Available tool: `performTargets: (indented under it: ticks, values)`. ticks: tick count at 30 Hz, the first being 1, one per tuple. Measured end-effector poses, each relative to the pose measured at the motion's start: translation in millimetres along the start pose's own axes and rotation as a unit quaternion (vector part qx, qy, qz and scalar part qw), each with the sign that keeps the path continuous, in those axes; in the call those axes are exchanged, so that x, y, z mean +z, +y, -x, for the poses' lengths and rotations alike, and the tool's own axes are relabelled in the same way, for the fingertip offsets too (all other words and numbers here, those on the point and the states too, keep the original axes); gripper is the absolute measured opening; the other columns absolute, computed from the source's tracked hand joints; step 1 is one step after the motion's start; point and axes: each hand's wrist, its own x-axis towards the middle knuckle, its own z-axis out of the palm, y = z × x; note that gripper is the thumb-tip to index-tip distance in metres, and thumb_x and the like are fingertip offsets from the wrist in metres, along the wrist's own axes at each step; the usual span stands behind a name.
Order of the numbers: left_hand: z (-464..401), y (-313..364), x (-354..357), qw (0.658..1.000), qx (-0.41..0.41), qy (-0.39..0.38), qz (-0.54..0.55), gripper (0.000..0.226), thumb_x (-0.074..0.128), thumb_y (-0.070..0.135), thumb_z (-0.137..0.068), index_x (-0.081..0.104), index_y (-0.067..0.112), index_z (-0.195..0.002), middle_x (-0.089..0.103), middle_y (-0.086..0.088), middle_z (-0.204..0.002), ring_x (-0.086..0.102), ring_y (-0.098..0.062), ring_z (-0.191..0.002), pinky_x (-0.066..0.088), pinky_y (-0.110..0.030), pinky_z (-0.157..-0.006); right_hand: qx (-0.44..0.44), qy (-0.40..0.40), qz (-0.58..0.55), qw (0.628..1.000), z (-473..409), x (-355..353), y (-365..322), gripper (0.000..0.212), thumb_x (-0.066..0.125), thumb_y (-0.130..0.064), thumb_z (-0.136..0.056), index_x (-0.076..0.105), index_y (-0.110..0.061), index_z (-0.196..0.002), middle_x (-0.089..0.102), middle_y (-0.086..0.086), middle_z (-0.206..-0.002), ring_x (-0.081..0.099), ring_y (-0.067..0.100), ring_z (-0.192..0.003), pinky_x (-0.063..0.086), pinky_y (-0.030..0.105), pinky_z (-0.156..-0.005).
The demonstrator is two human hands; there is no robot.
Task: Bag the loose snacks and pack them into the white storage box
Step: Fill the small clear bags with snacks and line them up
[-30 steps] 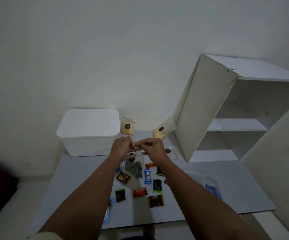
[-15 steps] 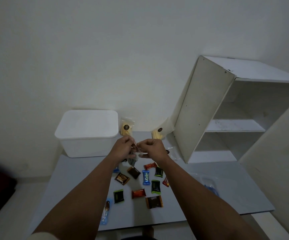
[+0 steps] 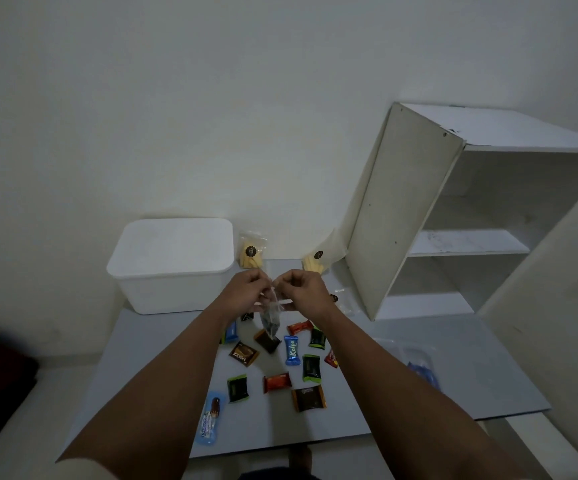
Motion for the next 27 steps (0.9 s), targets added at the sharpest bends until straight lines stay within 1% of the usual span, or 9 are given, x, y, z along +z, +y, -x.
performTargets:
  ticks: [2,4,7,11,14,18,20,24,27]
  values:
    - [0,4,0,1.0,0.01,0.015,-0.017,0.011,0.059,0.019,-0.096,0.06,0.013,-0.088,0.072,-0.019,-0.093,0.071,-0.031,-0.083,0.061,-0.048,-0.086,-0.013,0.015,-0.013,1.0,-3,2,-2,0.01,0.063,0.0,-0.096,0.069,0.008,-0.099,0.071,0.012,-0.083,0.072,0.016,-0.072,0.058,0.027,-0.059]
    - [-1,6,-1,0.999,0.02,0.024,-0.027,0.01,0.06,0.018,-0.095,0.059,0.013,-0.087,0.071,-0.02,-0.091,0.071,-0.035,-0.084,0.061,-0.05,-0.085,-0.013,0.014,-0.022,1.0,-4,3,-6,0.012,0.064,0.002,-0.095,0.069,0.01,-0.102,0.072,0.011,-0.083,0.073,0.012,-0.071,0.058,0.025,-0.06]
    - [-2,11,-4,0.998,0.042,0.025,-0.048,0.007,0.056,0.012,-0.096,0.06,0.008,-0.091,0.069,-0.016,-0.086,0.068,-0.028,-0.078,0.06,-0.047,-0.083,0.009,0.004,-0.05,0.999,-7,2,-9,0.017,0.065,0.007,-0.09,0.068,0.012,-0.107,0.073,0.012,-0.086,0.073,0.014,-0.072,0.06,0.027,-0.062]
    - [-3,13,-8,0.997,0.047,0.018,-0.055,0.009,0.054,0.011,-0.1,0.057,0.009,-0.091,0.067,-0.01,-0.08,0.062,-0.02,-0.07,0.055,-0.035,-0.072,0.08,-0.008,-0.087,0.993,-12,0,-12,0.021,0.068,0.001,-0.09,0.07,0.008,-0.109,0.076,0.019,-0.097,0.074,0.025,-0.085,0.063,0.04,-0.082]
    - [-4,12,-5,0.998,0.034,0.033,-0.047,0.01,0.051,0.009,-0.1,0.055,0.01,-0.091,0.064,-0.011,-0.079,0.06,-0.022,-0.07,0.052,-0.032,-0.067,0.077,-0.006,-0.07,0.995,-15,0,-13,0.019,0.069,0.0,-0.09,0.07,0.009,-0.106,0.076,0.018,-0.096,0.074,0.022,-0.083,0.063,0.036,-0.077]
    - [-7,1,-1,0.998,0.013,0.054,-0.026,0.014,0.05,0.011,-0.097,0.059,0.0,-0.096,0.064,-0.015,-0.084,0.063,-0.026,-0.076,0.058,-0.043,-0.079,0.056,0.011,-0.045,0.997,-15,8,-4,0.013,0.067,0.002,-0.091,0.071,0.007,-0.103,0.076,0.012,-0.086,0.075,0.015,-0.073,0.059,0.026,-0.063]
    - [-7,-9,0,0.999,-0.004,0.041,-0.02,0.017,0.048,0.014,-0.098,0.061,0.005,-0.091,0.065,-0.014,-0.084,0.065,-0.027,-0.078,0.06,-0.044,-0.08,0.058,0.024,-0.045,0.997,-15,11,8,0.012,0.065,0.003,-0.092,0.072,0.005,-0.101,0.075,0.015,-0.089,0.075,0.021,-0.079,0.062,0.03,-0.067]
    - [-7,-26,2,1.0,-0.016,0.006,-0.014,0.017,0.047,0.015,-0.104,0.055,0.012,-0.089,0.064,-0.011,-0.081,0.061,-0.022,-0.074,0.06,-0.037,-0.073,0.101,0.049,-0.058,0.992,-15,13,32,0.013,0.067,-0.001,-0.089,0.073,0.005,-0.1,0.075,0.023,-0.095,0.074,0.035,-0.09,0.063,0.045,-0.08]
    - [-9,-36,4,0.999,-0.026,0.002,-0.019,0.017,0.049,0.014,-0.103,0.056,0.011,-0.088,0.063,-0.009,-0.076,0.06,-0.025,-0.076,0.06,-0.041,-0.075,0.119,0.021,-0.049,0.991,-12,11,39,0.012,0.07,-0.003,-0.089,0.074,0.004,-0.098,0.077,0.017,-0.087,0.075,0.029,-0.082,0.063,0.039,-0.072]
